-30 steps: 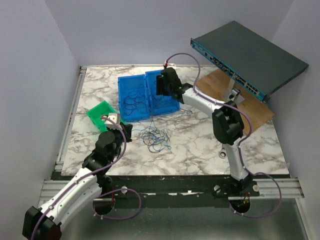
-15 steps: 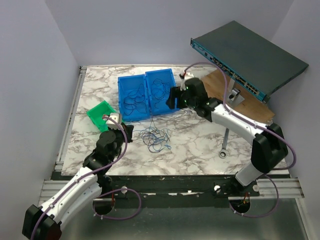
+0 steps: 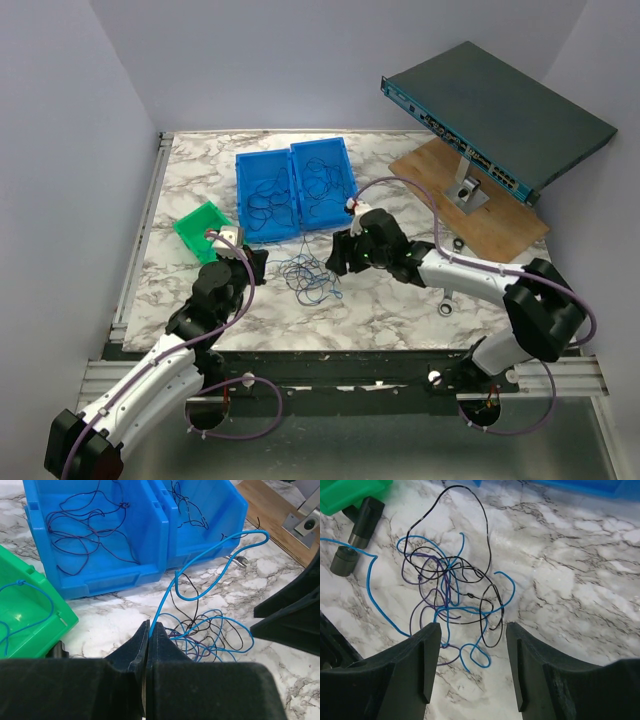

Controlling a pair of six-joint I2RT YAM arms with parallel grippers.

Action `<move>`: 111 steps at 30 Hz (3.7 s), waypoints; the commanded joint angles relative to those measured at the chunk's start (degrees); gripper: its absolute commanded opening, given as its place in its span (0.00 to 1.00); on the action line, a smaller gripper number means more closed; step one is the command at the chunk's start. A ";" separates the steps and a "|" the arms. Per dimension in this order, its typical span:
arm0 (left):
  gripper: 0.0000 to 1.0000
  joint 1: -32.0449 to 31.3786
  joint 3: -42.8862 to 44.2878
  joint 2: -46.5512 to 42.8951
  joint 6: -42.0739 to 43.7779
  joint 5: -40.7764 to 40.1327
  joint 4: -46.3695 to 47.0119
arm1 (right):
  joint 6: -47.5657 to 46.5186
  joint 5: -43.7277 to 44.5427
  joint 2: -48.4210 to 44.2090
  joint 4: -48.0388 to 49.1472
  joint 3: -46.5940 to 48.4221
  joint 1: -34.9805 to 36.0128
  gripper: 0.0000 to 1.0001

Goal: Untangle the cables
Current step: Untie the cable.

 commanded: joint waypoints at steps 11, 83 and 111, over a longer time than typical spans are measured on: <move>0.00 -0.20 -0.40 -0.95 0.96 -0.13 0.99 | 1.38 3.11 7.57 5.06 -1.07 3.03 0.22; 0.00 9.47 56.83 12.68 4.90 -20.26 -33.03 | 7.15 16.71 -26.44 -10.78 -7.82 2.84 0.18; 0.00 11.84 66.37 14.89 3.07 -26.94 -39.02 | -3.89 14.08 13.88 -3.90 10.83 16.07 1.00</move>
